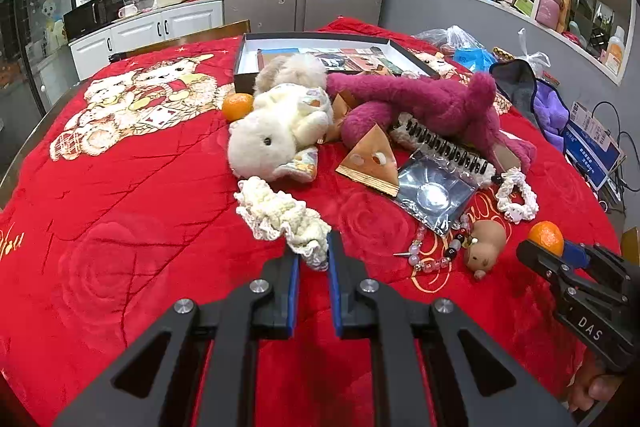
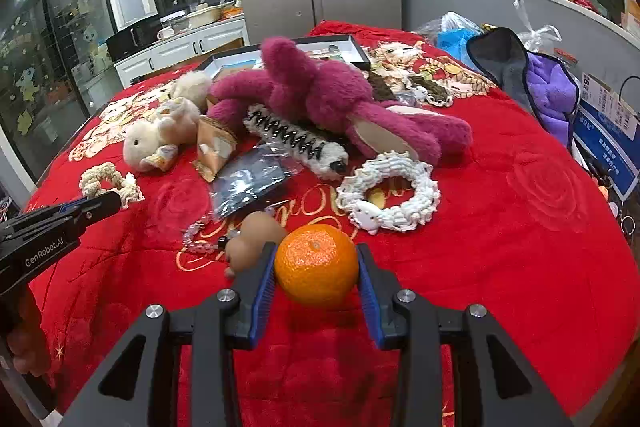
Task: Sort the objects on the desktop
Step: 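Carry the orange and cream scrunchie with both tools over the framed tray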
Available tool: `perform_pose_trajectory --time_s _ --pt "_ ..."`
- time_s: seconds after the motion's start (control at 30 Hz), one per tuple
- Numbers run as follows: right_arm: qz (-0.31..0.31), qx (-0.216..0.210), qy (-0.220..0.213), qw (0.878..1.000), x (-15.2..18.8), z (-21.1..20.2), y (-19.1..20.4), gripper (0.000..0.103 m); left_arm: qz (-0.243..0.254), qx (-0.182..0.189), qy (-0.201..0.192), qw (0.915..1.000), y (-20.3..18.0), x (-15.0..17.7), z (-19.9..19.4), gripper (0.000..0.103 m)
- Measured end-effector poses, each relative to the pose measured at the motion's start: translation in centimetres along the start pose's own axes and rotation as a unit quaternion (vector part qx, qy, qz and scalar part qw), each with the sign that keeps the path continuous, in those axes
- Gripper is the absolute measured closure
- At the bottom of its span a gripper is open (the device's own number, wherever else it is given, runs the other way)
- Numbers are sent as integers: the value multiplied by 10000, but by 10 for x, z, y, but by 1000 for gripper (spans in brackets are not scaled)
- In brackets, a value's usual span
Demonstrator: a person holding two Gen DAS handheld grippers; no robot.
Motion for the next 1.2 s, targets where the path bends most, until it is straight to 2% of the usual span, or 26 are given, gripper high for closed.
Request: perform_pose_trajectory --time_s 0.57,1.2 --pt "-237 -152 -59 9996 -1 -9 24 64 49 84 -94 9999 0 6 -20 90" --pt "-351 -250 -301 9986 -24 -20 39 64 81 244 -142 9996 -3 -4 -29 90"
Point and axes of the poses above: each gripper's, at about its wrist camera, not at the fingertips, and z roughly the way its jaws point, y to its left, x to its underside, the point moved 5 cm from there along z, roughly the way its jaws point, and after that the axes turned 5 degrees about y, right-handed, at the moved point
